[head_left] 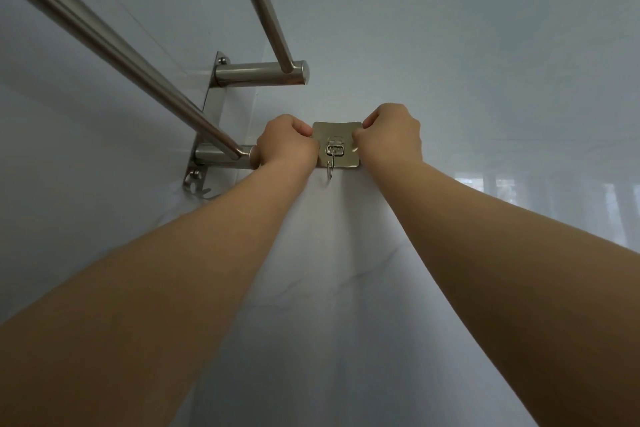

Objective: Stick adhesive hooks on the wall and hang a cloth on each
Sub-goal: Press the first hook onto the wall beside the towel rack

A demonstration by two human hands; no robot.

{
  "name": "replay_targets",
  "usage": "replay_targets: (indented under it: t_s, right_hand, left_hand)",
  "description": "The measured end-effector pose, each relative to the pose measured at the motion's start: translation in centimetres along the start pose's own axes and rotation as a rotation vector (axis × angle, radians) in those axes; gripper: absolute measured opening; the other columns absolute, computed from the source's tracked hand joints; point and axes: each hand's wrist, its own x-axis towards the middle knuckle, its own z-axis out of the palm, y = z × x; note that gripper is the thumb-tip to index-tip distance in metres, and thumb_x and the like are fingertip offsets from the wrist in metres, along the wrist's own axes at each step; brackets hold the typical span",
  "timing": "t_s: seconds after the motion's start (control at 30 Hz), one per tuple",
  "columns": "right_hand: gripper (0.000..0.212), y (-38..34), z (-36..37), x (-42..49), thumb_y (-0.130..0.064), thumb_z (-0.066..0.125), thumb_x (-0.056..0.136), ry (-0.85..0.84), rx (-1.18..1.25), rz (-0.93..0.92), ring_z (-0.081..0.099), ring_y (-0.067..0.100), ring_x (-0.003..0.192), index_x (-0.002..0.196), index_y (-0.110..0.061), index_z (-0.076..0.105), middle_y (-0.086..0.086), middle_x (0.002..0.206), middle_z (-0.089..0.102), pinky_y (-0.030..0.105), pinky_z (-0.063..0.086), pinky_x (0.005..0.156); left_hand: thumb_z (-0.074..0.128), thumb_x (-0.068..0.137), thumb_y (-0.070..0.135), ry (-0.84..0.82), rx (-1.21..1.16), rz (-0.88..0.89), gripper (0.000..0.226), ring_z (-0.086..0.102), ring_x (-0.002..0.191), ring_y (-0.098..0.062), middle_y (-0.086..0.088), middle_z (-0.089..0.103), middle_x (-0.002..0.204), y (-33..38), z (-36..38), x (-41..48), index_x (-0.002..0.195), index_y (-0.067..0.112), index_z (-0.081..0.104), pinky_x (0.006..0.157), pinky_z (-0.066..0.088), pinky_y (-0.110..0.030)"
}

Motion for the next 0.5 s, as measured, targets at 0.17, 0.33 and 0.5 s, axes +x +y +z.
replay_targets:
  t_s: [0.17,0.33,0.5]
  right_hand:
    - [0.023,-0.13,0.06,-0.14,-0.007,0.047,0.088,0.004,-0.069,-0.007,0.050,0.026,0.082,0.108,-0.010,0.058,0.008,0.108,0.059,0.030,0.039,0.070]
    - [0.023,-0.13,-0.01,-0.17,-0.007,0.047,0.087,0.006,-0.123,-0.031,0.048,0.026,0.081,0.108,-0.010,0.057,0.007,0.105,0.057,0.029,0.036,0.069]
    - [0.022,-0.01,0.08,-0.19,-0.008,0.048,0.086,0.011,-0.166,-0.048,0.048,0.026,0.081,0.106,-0.011,0.057,0.008,0.110,0.058,0.029,0.036,0.069]
  left_hand:
    - [0.064,0.080,0.007,-0.006,0.030,0.061,0.028,0.061,0.101,-0.021,-0.002,0.065,0.103,0.21,0.01,-0.35,0.063,0.025,0.050,0.088,0.051,-0.030]
    - [0.062,0.082,0.006,0.002,0.066,0.088,0.029,0.061,0.099,-0.020,-0.001,0.064,0.106,0.34,0.02,-0.52,0.064,0.026,0.050,0.085,0.051,-0.029]
    - [0.058,0.084,0.005,-0.028,0.119,0.112,0.028,0.060,0.101,-0.019,-0.002,0.064,0.108,0.61,-0.17,-0.63,0.066,0.026,0.052,0.085,0.050,-0.029]
